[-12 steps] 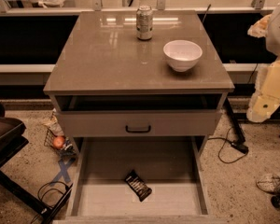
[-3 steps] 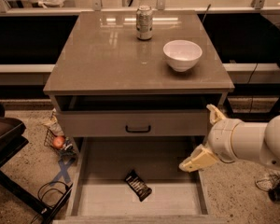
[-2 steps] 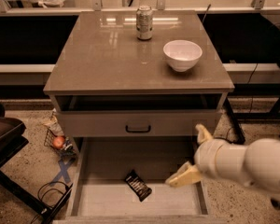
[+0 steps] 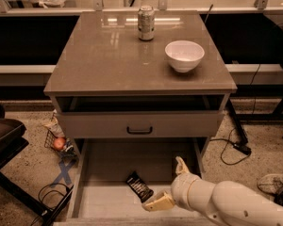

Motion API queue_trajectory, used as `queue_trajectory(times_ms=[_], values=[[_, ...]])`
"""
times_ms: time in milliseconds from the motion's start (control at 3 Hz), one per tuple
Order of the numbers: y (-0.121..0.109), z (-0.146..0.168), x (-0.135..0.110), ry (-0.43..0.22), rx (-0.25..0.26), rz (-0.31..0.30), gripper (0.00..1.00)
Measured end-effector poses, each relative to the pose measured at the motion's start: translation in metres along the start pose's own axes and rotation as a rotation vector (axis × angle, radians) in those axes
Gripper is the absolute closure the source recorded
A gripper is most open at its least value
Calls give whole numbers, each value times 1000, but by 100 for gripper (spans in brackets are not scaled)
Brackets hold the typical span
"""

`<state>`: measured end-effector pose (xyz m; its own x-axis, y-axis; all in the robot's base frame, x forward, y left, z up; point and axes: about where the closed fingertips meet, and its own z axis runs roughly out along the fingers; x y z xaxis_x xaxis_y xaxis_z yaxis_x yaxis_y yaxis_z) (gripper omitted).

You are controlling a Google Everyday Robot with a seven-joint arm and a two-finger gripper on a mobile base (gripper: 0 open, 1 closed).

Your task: Pick rxbar chocolate from middle drawer and place on counter

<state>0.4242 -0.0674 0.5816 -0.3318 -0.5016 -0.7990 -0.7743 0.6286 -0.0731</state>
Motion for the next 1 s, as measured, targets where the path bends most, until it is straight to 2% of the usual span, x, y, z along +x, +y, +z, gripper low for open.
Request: queue_trajectory(times_ms=[333,667,1000], values=[[11,41,10,-25,7,44,0],[13,55,11,-29,8,52,0],[14,78,13,7,5,34,0]])
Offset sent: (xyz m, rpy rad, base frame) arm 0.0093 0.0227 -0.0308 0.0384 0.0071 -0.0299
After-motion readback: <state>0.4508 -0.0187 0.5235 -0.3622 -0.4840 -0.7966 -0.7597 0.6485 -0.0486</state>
